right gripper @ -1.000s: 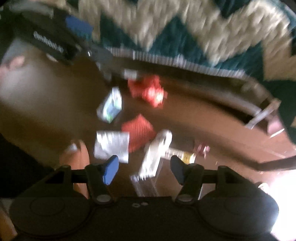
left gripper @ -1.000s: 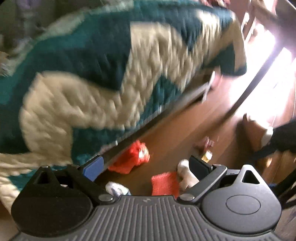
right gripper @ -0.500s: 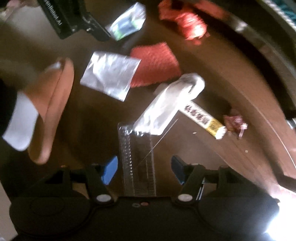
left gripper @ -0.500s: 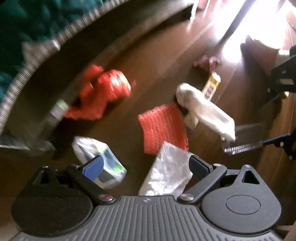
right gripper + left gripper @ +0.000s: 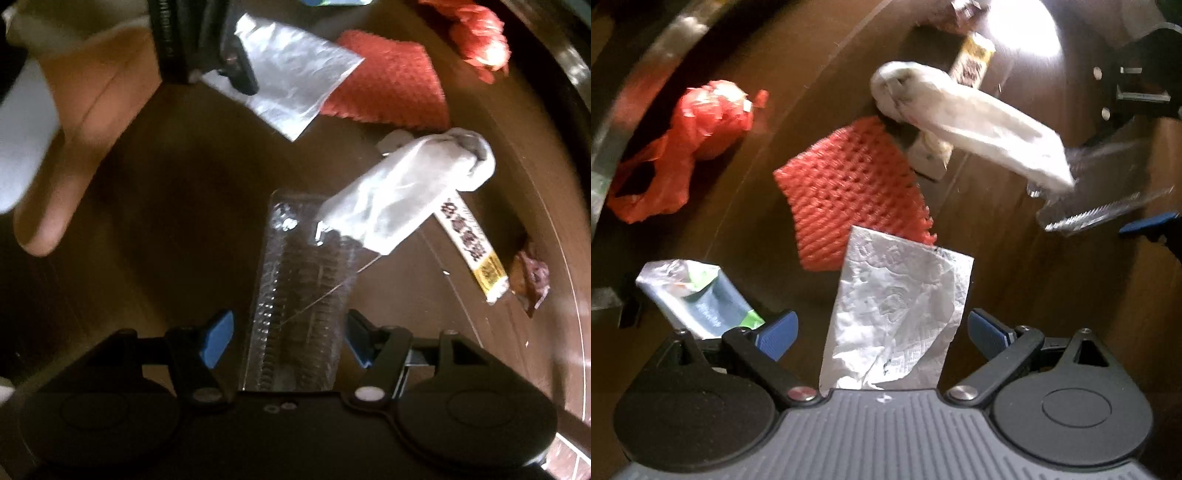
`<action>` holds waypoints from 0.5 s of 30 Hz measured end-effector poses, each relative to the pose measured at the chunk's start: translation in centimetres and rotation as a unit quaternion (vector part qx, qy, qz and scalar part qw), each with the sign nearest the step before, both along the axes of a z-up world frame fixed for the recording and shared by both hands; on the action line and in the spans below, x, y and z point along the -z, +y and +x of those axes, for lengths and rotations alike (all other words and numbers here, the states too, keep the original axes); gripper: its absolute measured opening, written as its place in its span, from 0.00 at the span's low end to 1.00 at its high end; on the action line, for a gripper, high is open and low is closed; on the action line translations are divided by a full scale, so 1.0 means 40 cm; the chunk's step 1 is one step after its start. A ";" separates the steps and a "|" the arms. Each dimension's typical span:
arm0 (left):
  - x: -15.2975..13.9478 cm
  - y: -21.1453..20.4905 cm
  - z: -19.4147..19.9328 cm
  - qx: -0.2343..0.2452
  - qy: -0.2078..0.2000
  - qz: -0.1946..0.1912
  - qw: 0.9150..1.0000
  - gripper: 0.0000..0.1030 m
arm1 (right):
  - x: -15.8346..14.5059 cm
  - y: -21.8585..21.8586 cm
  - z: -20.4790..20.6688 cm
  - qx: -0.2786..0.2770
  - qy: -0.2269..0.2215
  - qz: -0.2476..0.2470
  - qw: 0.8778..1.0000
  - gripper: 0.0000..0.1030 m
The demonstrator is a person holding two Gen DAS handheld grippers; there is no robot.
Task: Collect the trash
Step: 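Grasp white tissue with left tool while right tool grasps clear plastic tray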
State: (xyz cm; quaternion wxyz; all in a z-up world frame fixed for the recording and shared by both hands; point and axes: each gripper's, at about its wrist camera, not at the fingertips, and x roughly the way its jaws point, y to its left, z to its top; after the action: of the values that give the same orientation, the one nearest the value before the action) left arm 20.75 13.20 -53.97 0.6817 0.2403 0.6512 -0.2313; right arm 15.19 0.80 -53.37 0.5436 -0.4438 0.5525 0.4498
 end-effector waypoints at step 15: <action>0.081 0.009 0.000 -0.019 0.028 -0.006 0.999 0.90 | 0.054 0.010 0.010 0.003 -0.018 -0.024 1.000 0.62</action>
State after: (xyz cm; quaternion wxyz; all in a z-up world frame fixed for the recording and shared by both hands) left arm 20.76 13.55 -57.23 0.6691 0.2174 0.6729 -0.2285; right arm 15.57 1.20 -55.54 0.5438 -0.4630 0.5550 0.4265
